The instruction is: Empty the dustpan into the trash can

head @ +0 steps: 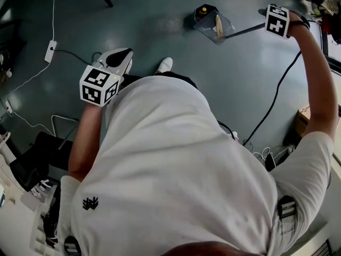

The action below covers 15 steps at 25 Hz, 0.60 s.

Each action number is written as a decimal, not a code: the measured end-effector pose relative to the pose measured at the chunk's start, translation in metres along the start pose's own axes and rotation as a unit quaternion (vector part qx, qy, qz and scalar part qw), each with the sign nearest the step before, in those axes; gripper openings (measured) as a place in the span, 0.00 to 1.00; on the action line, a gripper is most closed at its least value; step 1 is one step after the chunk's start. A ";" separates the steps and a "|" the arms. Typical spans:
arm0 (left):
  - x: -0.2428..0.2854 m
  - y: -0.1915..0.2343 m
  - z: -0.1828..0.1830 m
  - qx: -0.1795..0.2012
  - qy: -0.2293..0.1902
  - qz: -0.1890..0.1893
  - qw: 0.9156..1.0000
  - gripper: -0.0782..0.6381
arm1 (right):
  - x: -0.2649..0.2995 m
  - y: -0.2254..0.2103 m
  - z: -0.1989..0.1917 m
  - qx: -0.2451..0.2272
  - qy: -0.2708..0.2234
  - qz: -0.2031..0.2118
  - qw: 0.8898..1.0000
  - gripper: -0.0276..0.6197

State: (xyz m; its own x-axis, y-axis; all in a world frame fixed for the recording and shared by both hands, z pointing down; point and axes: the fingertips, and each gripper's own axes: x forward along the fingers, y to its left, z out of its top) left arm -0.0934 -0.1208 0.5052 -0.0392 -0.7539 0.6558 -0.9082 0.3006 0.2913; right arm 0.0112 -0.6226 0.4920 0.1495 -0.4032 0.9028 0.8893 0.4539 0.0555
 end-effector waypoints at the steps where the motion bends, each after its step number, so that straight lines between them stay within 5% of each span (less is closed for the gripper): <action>1: 0.000 0.002 -0.001 -0.002 0.000 0.001 1.000 0.19 | -0.002 -0.005 0.003 -0.012 0.005 0.004 1.000 0.04; 15: -0.018 0.025 -0.024 -0.052 -0.023 0.036 0.998 0.19 | -0.026 -0.047 0.056 -0.148 0.095 0.043 0.983 0.04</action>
State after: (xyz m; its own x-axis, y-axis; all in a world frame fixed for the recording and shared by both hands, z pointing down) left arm -0.1054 -0.0858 0.5175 -0.1234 -0.7536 0.6457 -0.8541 0.4119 0.3175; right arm -0.0590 -0.5888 0.4898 0.2823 -0.5274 0.8013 0.9526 0.2526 -0.1694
